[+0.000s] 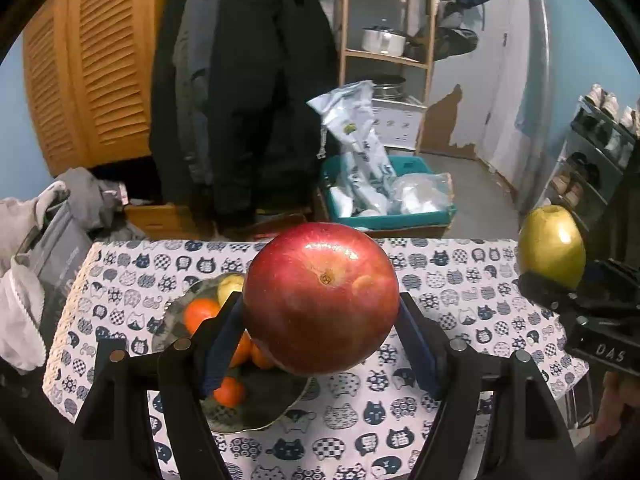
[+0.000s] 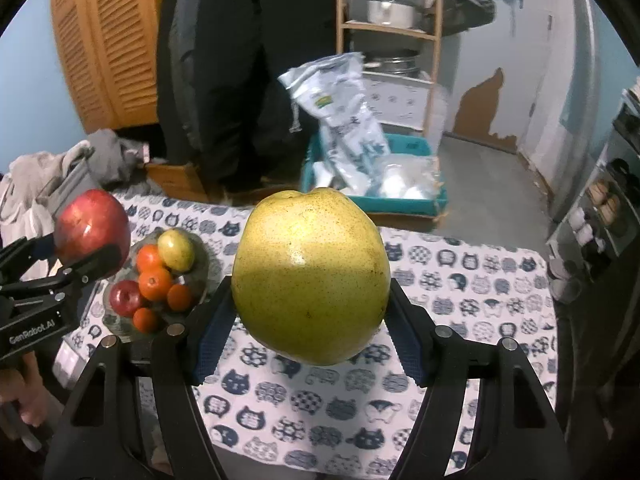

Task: Organize fruits
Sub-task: 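Lift and carry the red apple with the left tool while the right tool carries the pear toward the bowl, then lower and release the red apple with the left tool while the right tool releases the pear into the bowl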

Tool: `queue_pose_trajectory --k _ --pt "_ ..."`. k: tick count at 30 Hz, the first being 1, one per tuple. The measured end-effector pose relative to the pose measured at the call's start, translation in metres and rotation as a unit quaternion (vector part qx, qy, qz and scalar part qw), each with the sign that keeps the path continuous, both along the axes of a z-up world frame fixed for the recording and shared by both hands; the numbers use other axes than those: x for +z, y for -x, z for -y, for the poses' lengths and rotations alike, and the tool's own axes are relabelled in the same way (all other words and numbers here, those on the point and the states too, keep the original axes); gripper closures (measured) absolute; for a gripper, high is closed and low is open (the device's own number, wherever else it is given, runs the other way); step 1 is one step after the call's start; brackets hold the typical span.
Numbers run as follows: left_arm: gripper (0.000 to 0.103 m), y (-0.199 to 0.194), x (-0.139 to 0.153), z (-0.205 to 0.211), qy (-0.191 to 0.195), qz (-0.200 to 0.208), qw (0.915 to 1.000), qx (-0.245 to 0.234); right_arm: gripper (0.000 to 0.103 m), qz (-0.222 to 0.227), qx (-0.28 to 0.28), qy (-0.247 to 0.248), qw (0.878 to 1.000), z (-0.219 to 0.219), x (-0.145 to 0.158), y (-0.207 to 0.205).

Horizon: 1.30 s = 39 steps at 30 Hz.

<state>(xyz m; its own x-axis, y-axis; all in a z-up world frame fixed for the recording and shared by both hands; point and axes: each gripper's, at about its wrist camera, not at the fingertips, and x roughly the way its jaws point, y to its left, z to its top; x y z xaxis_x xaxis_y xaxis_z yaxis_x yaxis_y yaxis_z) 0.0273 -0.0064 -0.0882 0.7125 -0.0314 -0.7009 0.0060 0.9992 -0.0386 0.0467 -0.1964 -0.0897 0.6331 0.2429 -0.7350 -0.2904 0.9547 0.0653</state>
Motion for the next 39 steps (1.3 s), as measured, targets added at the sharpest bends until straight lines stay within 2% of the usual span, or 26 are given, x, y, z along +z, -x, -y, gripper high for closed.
queue_pose_trajectory --k 8,17,28,35,39 --pt "0.027 -0.009 -0.023 -0.034 -0.007 -0.018 0.9992 0.035 0.032 -0.030 0.031 -0.010 0.999 -0.048 -0.021 -0.020" --pt "0.027 -0.019 -0.071 -0.081 -0.012 -0.064 0.9946 0.080 0.032 -0.076 0.059 -0.025 0.995 -0.101 -0.060 -0.051" --pt "0.027 -0.026 -0.127 -0.110 0.024 -0.130 0.9864 0.098 0.032 -0.131 0.102 -0.027 0.986 -0.158 -0.103 -0.073" --pt "0.027 -0.029 -0.149 -0.116 0.053 -0.160 0.9806 0.099 0.032 -0.166 0.111 -0.028 0.979 -0.173 -0.131 -0.086" --pt "0.027 -0.031 -0.157 -0.117 0.056 -0.172 0.9786 0.099 0.032 -0.182 0.110 -0.026 0.977 -0.175 -0.144 -0.090"
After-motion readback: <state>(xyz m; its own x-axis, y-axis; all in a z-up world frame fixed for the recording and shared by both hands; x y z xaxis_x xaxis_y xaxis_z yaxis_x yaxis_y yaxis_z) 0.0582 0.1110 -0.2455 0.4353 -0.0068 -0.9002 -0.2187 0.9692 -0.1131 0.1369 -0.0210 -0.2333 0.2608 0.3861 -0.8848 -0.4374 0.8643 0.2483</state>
